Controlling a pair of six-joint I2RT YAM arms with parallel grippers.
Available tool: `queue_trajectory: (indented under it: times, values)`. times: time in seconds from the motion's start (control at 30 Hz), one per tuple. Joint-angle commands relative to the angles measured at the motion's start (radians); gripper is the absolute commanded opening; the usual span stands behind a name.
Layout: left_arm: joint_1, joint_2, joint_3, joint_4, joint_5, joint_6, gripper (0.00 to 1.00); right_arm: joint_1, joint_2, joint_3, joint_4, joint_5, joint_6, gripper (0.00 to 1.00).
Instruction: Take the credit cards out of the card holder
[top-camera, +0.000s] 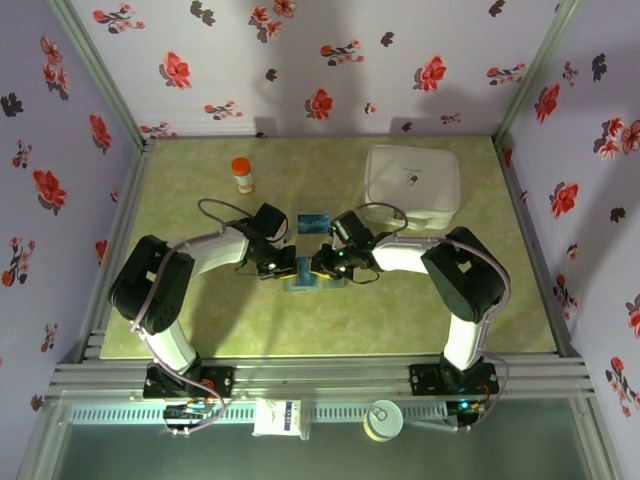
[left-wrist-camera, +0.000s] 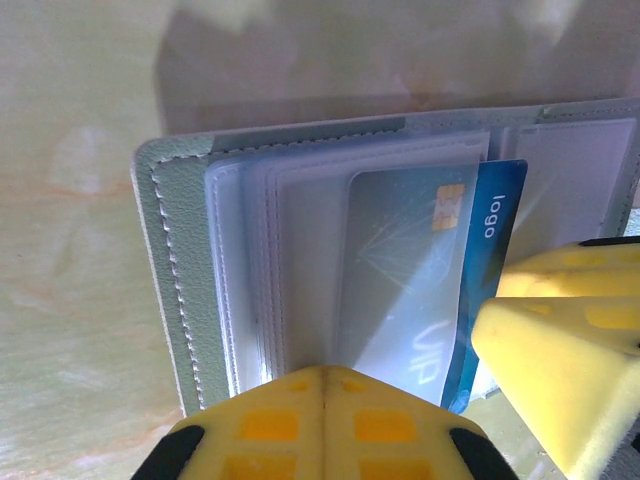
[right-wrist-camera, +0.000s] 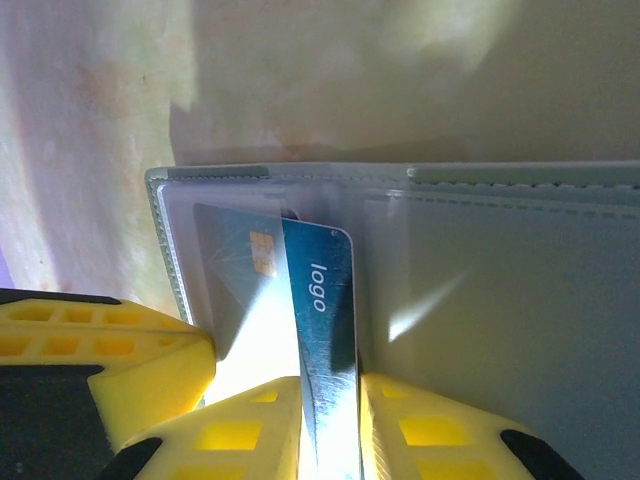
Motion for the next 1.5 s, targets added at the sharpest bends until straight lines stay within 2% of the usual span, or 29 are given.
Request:
queue_trajectory:
  times: [0.0, 0.3, 0.53, 0.83, 1.47]
  values:
    - [-0.001, 0.028, 0.013, -0.044, -0.037, 0.022, 0.00, -0.008, -0.008, -0.022, 0.056, -0.033, 0.033, 0.22]
    - [-0.001, 0.032, 0.024, -0.050, -0.034, 0.025, 0.00, -0.014, -0.004, -0.048, 0.130, -0.066, 0.063, 0.17]
    - [-0.001, 0.034, 0.029, -0.059, -0.034, 0.030, 0.00, -0.024, -0.024, -0.064, 0.112, -0.045, 0.056, 0.11]
    - [0.002, 0.029, 0.023, -0.058, -0.035, 0.030, 0.00, -0.054, -0.099, -0.070, -0.034, 0.019, -0.024, 0.09]
    - [0.002, -0.065, 0.028, -0.012, -0.026, 0.029, 0.02, -0.037, -0.173, 0.120, -0.379, 0.150, -0.229, 0.04]
